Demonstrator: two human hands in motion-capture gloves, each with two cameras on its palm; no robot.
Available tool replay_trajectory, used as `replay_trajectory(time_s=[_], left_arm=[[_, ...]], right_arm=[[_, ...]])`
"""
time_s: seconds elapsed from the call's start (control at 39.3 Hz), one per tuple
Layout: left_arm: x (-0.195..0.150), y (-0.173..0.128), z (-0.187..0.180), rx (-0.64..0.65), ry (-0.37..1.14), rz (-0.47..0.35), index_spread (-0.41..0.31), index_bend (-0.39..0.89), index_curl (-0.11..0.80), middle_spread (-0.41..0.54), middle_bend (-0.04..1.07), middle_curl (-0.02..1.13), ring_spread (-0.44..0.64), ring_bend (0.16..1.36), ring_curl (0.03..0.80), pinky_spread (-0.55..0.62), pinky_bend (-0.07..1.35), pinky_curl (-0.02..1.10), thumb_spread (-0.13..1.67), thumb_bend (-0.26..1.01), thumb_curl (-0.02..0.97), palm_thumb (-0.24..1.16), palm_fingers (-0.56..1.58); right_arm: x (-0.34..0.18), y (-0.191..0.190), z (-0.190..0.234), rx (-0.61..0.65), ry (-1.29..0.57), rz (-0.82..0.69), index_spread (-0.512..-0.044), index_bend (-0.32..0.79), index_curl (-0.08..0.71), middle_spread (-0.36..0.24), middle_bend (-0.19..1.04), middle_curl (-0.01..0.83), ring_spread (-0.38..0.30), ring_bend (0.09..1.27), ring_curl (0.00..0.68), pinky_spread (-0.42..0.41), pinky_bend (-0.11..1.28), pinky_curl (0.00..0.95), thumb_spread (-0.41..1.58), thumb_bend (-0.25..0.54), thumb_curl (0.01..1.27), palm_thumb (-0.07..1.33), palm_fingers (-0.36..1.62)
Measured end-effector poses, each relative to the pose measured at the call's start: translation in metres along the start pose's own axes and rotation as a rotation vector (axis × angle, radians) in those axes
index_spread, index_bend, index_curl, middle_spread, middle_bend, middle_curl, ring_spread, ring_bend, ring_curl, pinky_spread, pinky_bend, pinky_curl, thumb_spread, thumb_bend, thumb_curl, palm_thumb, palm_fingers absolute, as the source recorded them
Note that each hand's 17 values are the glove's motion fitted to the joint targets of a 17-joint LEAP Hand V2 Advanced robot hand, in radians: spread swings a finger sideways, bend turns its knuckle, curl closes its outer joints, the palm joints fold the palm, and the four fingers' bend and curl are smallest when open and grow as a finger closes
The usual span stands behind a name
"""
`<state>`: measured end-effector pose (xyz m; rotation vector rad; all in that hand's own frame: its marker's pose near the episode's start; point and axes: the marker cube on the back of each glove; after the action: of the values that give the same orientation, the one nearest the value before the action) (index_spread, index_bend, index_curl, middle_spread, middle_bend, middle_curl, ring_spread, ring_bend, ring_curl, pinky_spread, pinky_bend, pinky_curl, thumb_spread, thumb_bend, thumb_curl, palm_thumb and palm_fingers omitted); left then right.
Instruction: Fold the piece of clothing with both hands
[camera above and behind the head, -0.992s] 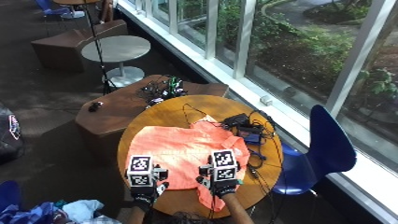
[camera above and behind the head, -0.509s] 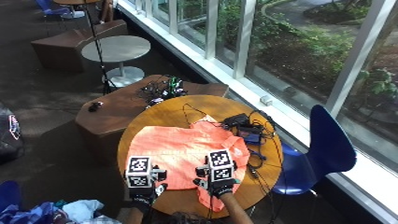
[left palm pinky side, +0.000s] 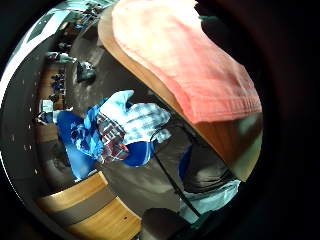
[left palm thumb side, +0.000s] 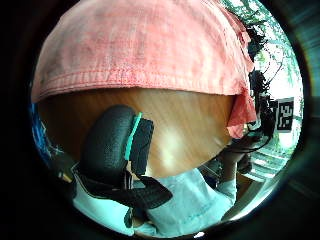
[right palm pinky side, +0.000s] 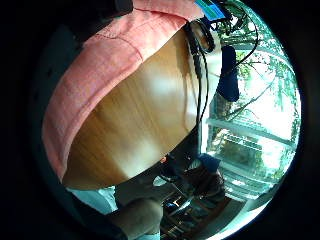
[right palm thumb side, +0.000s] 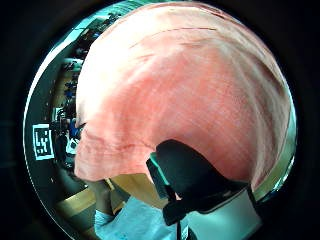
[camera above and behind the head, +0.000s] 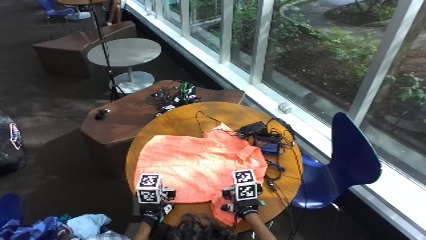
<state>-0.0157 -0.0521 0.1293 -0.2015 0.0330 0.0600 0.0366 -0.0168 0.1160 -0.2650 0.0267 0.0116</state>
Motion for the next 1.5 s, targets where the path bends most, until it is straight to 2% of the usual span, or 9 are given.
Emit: replay_trajectory(time_s=[0.13, 0.31, 0.43, 0.61, 0.71, 0.81, 1.12, 1.3, 1.5], left_arm=[[-0.007, -0.009, 0.008, 0.154, 0.025, 0.005, -0.050, 0.15, 0.197, 0.095, 0.22, 0.35, 0.23, 0.69, 0.294, 0.32, 0.63, 0.30, 1.17, 0.00, 0.274, 0.21, 0.17], [-0.035, -0.028, -0.023, 0.694, -0.224, -0.052, -0.151, 0.36, 0.301, -0.086, 0.26, 0.35, 0.03, 0.59, 0.256, 0.10, 0.57, 0.28, 1.30, 0.10, 0.307, 0.41, 0.70], [-0.022, 0.006, -0.022, 0.647, -0.149, 0.014, -0.230, 0.37, 0.341, -0.200, 0.33, 0.39, -0.16, 0.56, 0.270, -0.08, 0.49, 0.28, 1.27, 0.17, 0.361, 0.61, 1.03], [-0.049, 0.047, -0.070, 0.616, -0.160, 0.076, -0.284, 0.27, 0.361, -0.288, 0.36, 0.44, -0.32, 0.61, 0.333, -0.22, 0.43, 0.31, 1.16, 0.17, 0.399, 0.72, 1.21], [-0.030, 0.073, -0.095, 0.403, 0.128, 0.236, -0.303, 0.24, 0.372, -0.315, 0.35, 0.45, -0.36, 0.64, 0.357, -0.26, 0.42, 0.33, 1.11, 0.15, 0.413, 0.77, 1.24], [-0.029, 0.074, -0.122, 0.278, 0.115, 0.299, -0.313, 0.20, 0.379, -0.332, 0.34, 0.45, -0.39, 0.68, 0.380, -0.30, 0.42, 0.34, 1.08, 0.13, 0.419, 0.79, 1.28], [-0.047, -0.100, -0.138, -0.026, -0.017, 0.176, -0.333, 0.18, 0.406, -0.355, 0.36, 0.47, -0.42, 0.73, 0.416, -0.34, 0.41, 0.38, 1.06, 0.06, 0.421, 0.84, 1.31], [-0.058, -0.171, -0.089, -0.178, 0.054, 0.128, -0.339, 0.18, 0.422, -0.368, 0.39, 0.48, -0.42, 0.74, 0.427, -0.34, 0.39, 0.39, 1.06, 0.03, 0.421, 0.85, 1.32], [-0.067, -0.192, -0.066, -0.147, 0.123, 0.062, -0.342, 0.18, 0.436, -0.369, 0.41, 0.49, -0.42, 0.75, 0.434, -0.34, 0.37, 0.40, 1.06, 0.00, 0.423, 0.88, 1.31]], right_arm=[[0.004, -0.003, 0.008, 0.035, -0.055, -0.015, -0.316, 0.12, 0.161, 0.034, 0.21, 0.314, 0.137, 0.49, 0.252, 0.224, 0.68, 0.340, 1.08, 0.008, 0.29, 0.30, 0.20], [0.015, -0.014, 0.005, 0.333, 0.028, -0.042, -0.347, 0.30, 0.247, -0.076, 0.23, 0.332, -0.043, 0.47, 0.255, 0.124, 0.54, 0.304, 1.17, 0.072, 0.31, 0.47, 0.53], [0.020, -0.011, -0.005, 0.496, 0.106, -0.118, -0.340, 0.43, 0.313, -0.178, 0.20, 0.338, -0.183, 0.47, 0.263, -0.046, 0.49, 0.291, 1.19, 0.150, 0.34, 0.65, 0.97], [0.039, 0.016, -0.059, 0.574, 0.190, -0.240, -0.329, 0.28, 0.347, -0.264, 0.29, 0.388, -0.302, 0.57, 0.336, -0.224, 0.48, 0.328, 1.17, 0.183, 0.36, 0.80, 1.29], [0.049, 0.048, -0.098, 0.387, 0.149, -0.371, -0.331, 0.24, 0.358, -0.284, 0.33, 0.408, -0.323, 0.61, 0.363, -0.270, 0.45, 0.336, 1.15, 0.174, 0.36, 0.84, 1.34], [0.051, 0.047, -0.138, 0.279, 0.061, -0.442, -0.335, 0.20, 0.365, -0.297, 0.37, 0.426, -0.327, 0.65, 0.383, -0.308, 0.44, 0.340, 1.14, 0.154, 0.36, 0.85, 1.38], [0.023, -0.191, -0.152, 0.049, -0.296, -0.347, -0.352, 0.14, 0.359, -0.304, 0.42, 0.451, -0.300, 0.78, 0.438, -0.398, 0.49, 0.363, 1.10, 0.056, 0.33, 0.83, 1.42], [0.002, -0.232, -0.130, 0.122, -0.329, -0.266, -0.337, 0.16, 0.362, -0.310, 0.52, 0.480, -0.259, 0.86, 0.475, -0.398, 0.50, 0.373, 1.09, 0.014, 0.33, 0.83, 1.44], [0.001, -0.244, -0.122, 0.222, -0.265, -0.193, -0.312, 0.21, 0.395, -0.273, 0.58, 0.496, -0.233, 0.87, 0.495, -0.387, 0.52, 0.392, 1.03, -0.003, 0.35, 0.89, 1.46]])
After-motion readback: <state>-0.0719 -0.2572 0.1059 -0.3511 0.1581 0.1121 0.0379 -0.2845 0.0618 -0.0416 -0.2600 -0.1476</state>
